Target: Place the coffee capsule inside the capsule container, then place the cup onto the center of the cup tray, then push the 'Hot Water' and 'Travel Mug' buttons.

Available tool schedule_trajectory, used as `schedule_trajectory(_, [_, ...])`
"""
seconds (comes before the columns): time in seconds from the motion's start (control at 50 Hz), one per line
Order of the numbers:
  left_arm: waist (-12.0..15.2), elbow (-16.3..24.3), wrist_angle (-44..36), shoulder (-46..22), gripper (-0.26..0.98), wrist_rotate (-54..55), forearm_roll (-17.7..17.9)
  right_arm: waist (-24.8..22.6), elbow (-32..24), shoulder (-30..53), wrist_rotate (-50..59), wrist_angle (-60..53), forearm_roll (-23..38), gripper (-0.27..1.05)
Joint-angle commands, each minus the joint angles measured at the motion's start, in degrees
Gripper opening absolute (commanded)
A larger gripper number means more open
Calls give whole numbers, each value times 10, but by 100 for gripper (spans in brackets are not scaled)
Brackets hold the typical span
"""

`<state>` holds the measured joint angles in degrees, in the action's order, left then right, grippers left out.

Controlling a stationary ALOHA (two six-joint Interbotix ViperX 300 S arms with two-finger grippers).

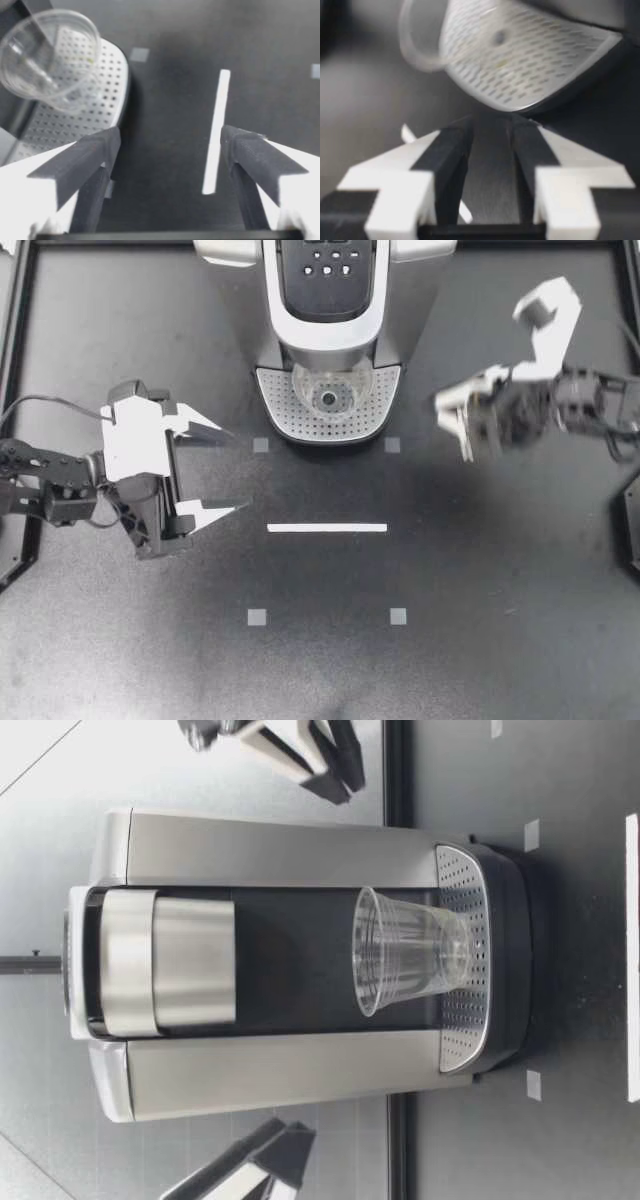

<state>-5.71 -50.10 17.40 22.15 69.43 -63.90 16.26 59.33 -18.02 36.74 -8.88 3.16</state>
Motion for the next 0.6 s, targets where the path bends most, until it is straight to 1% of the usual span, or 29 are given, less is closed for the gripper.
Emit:
schedule_trajectory(0.0, [1,6,-15,9,66,9,-2,-35,-8,-14,-26,-2,71,42])
schedule_trajectory(0.08, [1,6,-36,9,60,11,-1,-62,-12,-14,-52,-2,120,42])
schedule_trajectory(0.22, [1,13,-86,10,52,11,-1,-103,-25,-21,-90,-2,161,41])
schedule_trajectory(0.34, [0,19,-119,15,51,10,-1,-126,-35,-50,-111,-1,169,41])
schedule_trajectory(0.58, [0,32,-125,33,51,4,-5,-128,-33,-149,-113,-1,168,41])
